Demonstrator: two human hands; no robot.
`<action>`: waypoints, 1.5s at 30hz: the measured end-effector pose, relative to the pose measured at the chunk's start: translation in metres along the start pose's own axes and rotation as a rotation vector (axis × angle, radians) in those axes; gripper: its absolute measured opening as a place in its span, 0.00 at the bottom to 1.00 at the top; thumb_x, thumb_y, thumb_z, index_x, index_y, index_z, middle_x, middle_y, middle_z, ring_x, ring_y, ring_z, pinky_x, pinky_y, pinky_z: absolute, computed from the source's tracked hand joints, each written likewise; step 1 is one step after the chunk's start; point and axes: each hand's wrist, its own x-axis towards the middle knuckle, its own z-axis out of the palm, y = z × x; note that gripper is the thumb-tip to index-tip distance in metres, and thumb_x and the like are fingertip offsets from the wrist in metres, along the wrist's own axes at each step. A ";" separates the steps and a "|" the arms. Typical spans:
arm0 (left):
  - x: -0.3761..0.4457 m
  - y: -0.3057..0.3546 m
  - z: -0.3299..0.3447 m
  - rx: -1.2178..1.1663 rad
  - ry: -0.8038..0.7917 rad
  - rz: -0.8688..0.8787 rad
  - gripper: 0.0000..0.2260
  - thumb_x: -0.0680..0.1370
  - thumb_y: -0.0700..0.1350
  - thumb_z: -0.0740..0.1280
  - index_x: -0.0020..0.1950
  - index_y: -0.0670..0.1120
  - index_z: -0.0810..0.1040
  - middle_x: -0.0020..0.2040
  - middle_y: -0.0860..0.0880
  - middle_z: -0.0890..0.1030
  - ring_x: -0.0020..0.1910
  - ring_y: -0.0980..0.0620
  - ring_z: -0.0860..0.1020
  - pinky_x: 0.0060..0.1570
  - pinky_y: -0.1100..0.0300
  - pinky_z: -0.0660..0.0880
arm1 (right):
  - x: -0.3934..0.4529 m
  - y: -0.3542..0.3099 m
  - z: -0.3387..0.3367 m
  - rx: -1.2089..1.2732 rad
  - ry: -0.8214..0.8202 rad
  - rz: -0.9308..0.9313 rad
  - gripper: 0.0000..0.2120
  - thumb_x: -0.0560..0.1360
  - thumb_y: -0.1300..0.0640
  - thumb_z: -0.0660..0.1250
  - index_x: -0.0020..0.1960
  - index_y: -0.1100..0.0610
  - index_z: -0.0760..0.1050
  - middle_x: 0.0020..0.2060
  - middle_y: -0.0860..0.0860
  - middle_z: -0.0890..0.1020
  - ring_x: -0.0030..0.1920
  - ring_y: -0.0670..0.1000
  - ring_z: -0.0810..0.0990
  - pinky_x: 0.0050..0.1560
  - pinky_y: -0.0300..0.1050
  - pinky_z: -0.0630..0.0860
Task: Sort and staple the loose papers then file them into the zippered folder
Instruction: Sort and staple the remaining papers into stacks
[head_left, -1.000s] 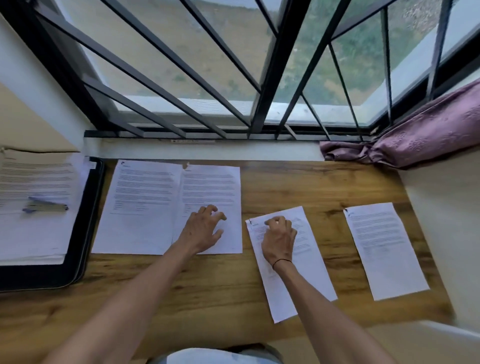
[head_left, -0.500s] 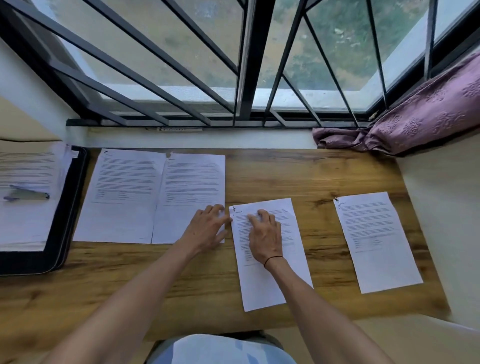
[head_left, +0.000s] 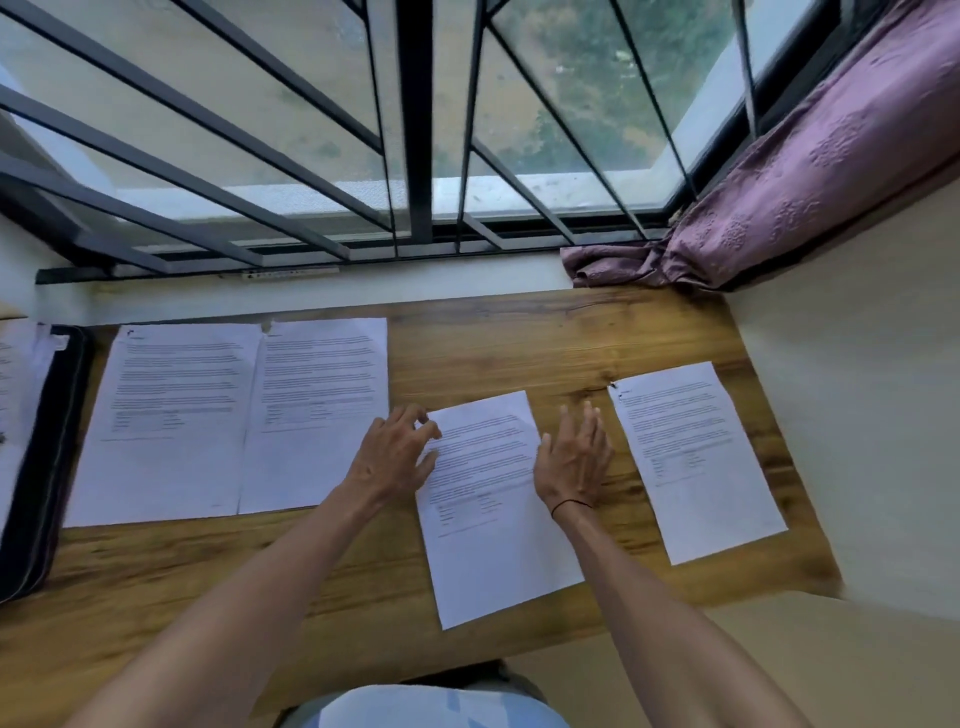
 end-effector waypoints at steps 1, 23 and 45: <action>0.002 0.003 0.002 0.002 0.003 0.016 0.13 0.76 0.51 0.73 0.59 0.49 0.82 0.57 0.49 0.78 0.53 0.48 0.79 0.47 0.52 0.76 | 0.003 0.005 -0.002 -0.007 -0.014 0.051 0.29 0.77 0.52 0.71 0.76 0.55 0.69 0.78 0.62 0.64 0.80 0.63 0.59 0.76 0.64 0.60; 0.020 0.055 0.015 0.012 0.015 0.157 0.12 0.73 0.49 0.77 0.55 0.49 0.84 0.56 0.47 0.80 0.52 0.45 0.80 0.43 0.49 0.77 | 0.006 0.012 -0.011 0.058 -0.263 0.191 0.38 0.82 0.41 0.60 0.83 0.59 0.49 0.82 0.64 0.48 0.82 0.63 0.49 0.79 0.58 0.56; 0.021 0.054 0.010 -0.006 -0.112 0.099 0.17 0.74 0.54 0.76 0.60 0.49 0.83 0.61 0.46 0.79 0.57 0.46 0.80 0.50 0.49 0.78 | 0.005 0.009 -0.012 0.033 -0.262 0.186 0.40 0.81 0.39 0.60 0.83 0.59 0.49 0.82 0.63 0.48 0.82 0.64 0.50 0.79 0.58 0.56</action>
